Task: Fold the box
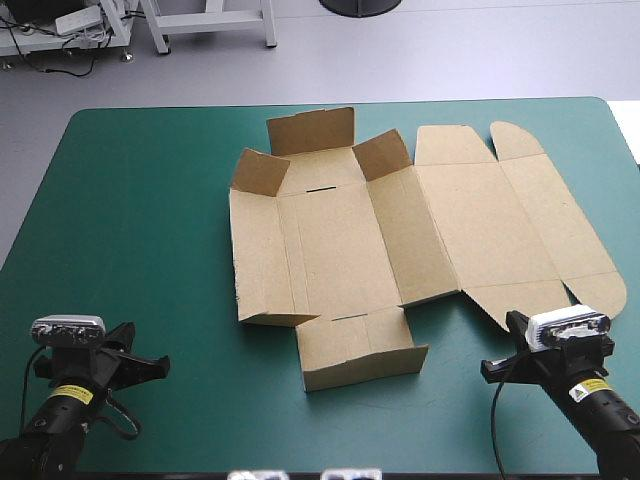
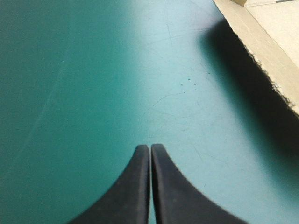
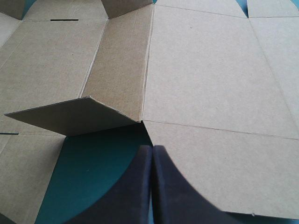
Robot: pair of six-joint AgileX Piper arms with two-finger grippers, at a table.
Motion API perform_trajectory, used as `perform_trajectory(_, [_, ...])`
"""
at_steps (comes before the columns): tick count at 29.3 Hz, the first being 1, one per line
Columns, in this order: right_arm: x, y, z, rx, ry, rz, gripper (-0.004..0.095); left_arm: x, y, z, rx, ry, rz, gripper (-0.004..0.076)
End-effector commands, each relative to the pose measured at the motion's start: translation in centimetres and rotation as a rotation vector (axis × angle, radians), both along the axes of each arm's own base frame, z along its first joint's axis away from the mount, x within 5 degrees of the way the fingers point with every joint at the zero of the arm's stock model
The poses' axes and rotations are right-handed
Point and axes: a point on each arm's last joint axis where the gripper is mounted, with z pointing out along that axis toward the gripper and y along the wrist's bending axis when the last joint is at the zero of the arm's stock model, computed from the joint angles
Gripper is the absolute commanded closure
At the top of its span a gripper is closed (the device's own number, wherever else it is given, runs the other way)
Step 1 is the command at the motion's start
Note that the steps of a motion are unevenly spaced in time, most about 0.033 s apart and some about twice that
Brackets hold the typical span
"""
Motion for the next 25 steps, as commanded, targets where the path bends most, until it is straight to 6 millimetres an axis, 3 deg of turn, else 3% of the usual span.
perform_trajectory(1, [0.4,-0.1,1.2,0.022,-0.064,-0.025,0.0928,0.5,0.1,1.4,-0.013,-0.087,0.013,0.0729])
perform_trajectory(12, [1.6,0.3,2.2,0.045,0.011,-0.003,0.0928,1.5,-0.2,2.6,-0.048,0.038,-0.003,0.0729])
perform_trajectory(25, [4.3,1.5,5.2,0.055,0.203,0.077,0.0928,7.1,-2.6,5.0,-0.259,0.396,-0.173,0.0729])
